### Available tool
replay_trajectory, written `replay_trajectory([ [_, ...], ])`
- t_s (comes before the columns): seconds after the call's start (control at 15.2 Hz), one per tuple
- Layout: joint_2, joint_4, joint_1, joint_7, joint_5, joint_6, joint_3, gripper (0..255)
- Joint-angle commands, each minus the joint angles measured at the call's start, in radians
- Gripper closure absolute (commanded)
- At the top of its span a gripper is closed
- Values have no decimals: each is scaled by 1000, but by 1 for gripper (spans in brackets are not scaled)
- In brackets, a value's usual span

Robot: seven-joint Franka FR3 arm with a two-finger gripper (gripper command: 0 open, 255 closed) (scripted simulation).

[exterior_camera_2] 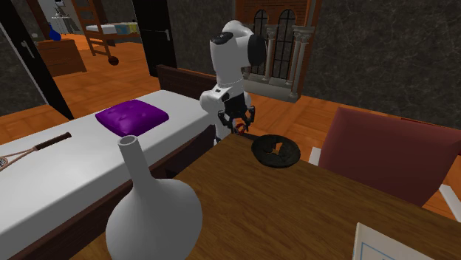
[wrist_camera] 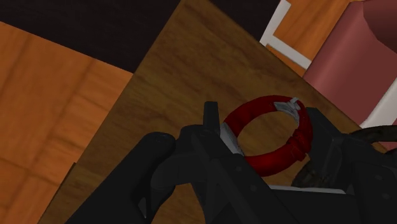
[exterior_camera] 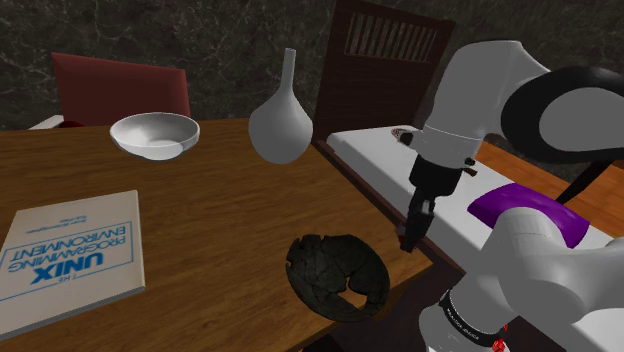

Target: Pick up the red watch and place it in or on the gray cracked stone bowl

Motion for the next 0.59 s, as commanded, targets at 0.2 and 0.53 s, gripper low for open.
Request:
replay_trajectory([
  [0.2,9,71,-4,11,-12,-61,-12,255],
  [0.53,25,145,-7,22,-21,-118,-21,255],
])
